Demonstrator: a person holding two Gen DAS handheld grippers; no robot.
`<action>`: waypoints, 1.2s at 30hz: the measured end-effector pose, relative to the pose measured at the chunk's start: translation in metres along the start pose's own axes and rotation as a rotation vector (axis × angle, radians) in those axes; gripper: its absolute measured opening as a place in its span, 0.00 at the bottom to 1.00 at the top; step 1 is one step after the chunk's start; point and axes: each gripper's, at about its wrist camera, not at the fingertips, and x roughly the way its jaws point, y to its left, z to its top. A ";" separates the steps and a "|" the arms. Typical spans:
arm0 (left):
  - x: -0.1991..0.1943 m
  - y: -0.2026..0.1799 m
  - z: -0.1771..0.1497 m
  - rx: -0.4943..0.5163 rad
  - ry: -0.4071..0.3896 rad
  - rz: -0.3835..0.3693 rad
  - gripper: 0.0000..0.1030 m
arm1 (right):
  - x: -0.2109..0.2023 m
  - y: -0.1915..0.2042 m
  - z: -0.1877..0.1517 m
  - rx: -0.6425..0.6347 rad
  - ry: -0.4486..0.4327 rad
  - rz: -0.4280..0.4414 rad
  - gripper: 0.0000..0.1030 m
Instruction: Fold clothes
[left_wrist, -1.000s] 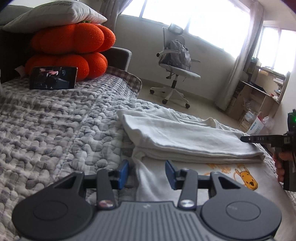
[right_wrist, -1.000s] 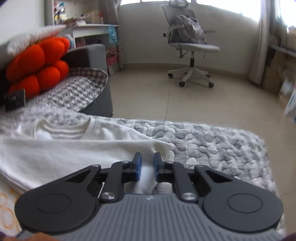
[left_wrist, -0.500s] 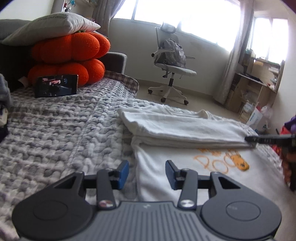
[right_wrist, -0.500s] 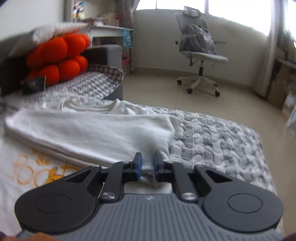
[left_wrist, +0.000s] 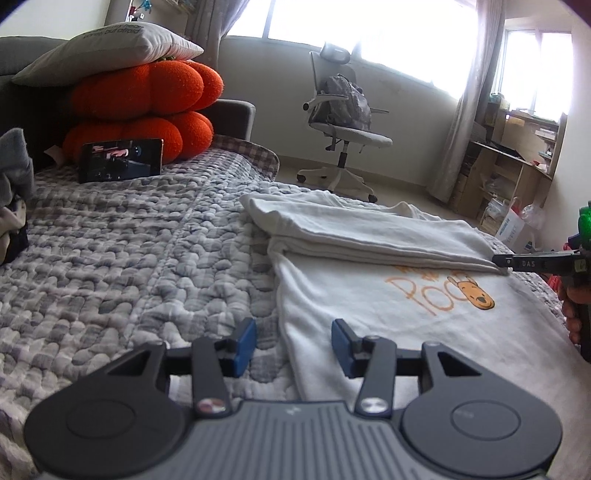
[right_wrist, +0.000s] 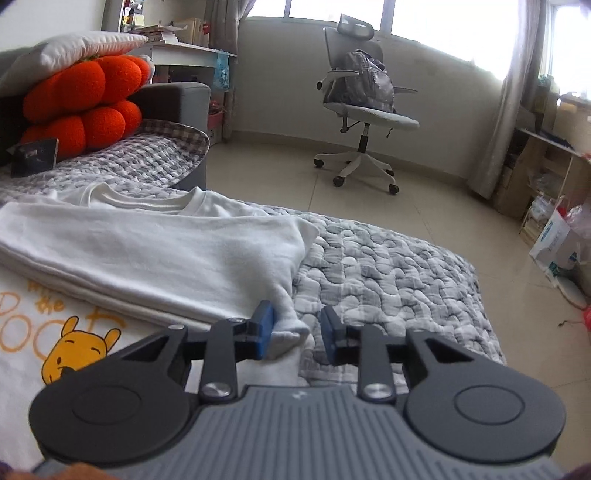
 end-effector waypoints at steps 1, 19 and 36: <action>0.000 0.000 0.000 0.001 -0.001 0.001 0.46 | 0.000 -0.002 0.000 0.016 0.002 0.006 0.28; -0.038 -0.002 -0.027 -0.005 -0.014 0.028 0.45 | -0.068 0.001 -0.047 0.058 0.044 0.041 0.38; -0.079 -0.017 -0.059 0.082 -0.016 0.058 0.46 | -0.159 -0.005 -0.118 0.085 0.028 0.057 0.49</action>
